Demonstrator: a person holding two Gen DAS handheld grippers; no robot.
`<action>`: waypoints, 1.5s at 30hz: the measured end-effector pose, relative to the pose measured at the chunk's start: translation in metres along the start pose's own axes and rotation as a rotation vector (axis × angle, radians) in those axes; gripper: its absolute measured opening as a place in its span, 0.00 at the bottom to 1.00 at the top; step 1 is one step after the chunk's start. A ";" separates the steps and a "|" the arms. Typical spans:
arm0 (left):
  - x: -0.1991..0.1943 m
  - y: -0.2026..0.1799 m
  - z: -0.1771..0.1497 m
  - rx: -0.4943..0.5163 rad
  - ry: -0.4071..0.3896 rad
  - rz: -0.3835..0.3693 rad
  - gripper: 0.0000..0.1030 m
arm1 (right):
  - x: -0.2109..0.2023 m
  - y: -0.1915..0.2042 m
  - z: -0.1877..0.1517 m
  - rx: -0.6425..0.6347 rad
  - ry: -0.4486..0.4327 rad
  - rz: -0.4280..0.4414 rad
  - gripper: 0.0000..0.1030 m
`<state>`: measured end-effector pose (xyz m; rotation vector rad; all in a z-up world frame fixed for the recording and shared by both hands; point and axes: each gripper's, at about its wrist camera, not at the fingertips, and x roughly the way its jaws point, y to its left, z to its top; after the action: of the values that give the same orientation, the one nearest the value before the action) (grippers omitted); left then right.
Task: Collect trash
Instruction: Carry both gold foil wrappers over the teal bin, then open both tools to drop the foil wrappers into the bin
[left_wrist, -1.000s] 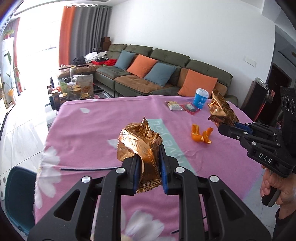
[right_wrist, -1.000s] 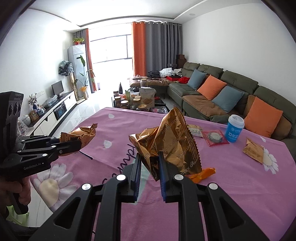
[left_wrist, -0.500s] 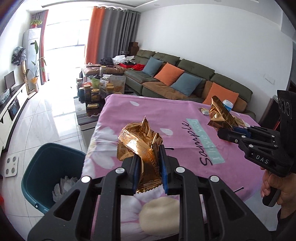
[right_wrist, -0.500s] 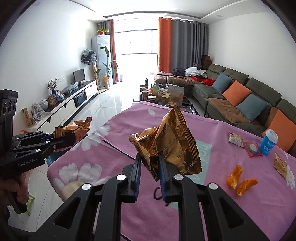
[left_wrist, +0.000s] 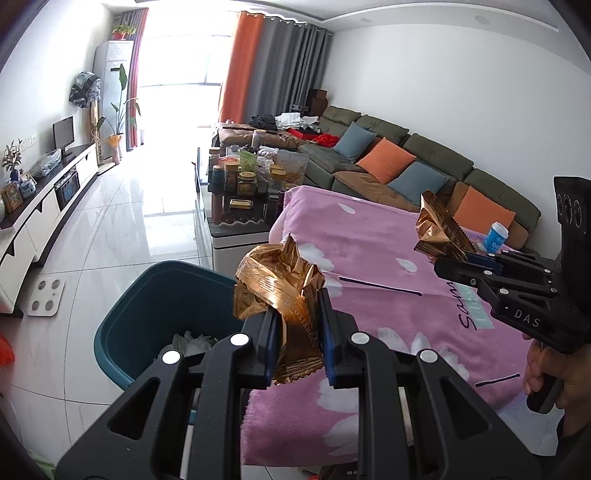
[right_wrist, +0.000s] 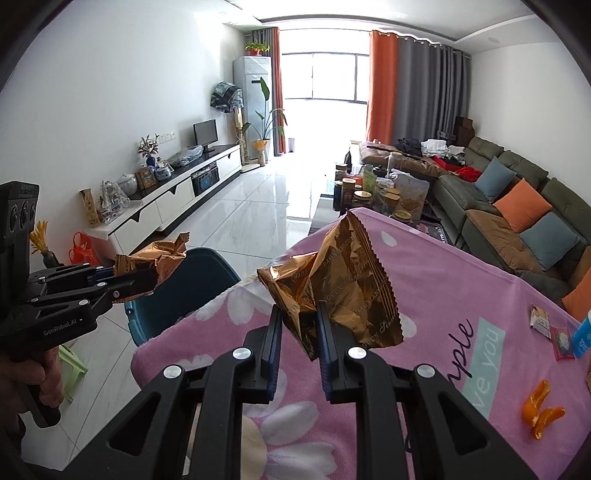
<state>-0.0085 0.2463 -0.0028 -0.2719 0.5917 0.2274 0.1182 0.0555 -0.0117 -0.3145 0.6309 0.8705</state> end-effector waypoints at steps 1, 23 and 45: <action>-0.003 0.006 -0.002 -0.008 -0.001 0.008 0.19 | 0.003 0.004 0.002 -0.006 0.003 0.008 0.16; -0.037 0.087 -0.020 -0.142 0.008 0.181 0.19 | 0.053 0.064 0.046 -0.119 0.046 0.208 0.16; 0.067 0.135 -0.028 -0.244 0.136 0.203 0.22 | 0.163 0.121 0.051 -0.139 0.292 0.354 0.18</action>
<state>-0.0077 0.3730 -0.0889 -0.4668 0.7284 0.4817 0.1206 0.2548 -0.0754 -0.4690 0.9169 1.2237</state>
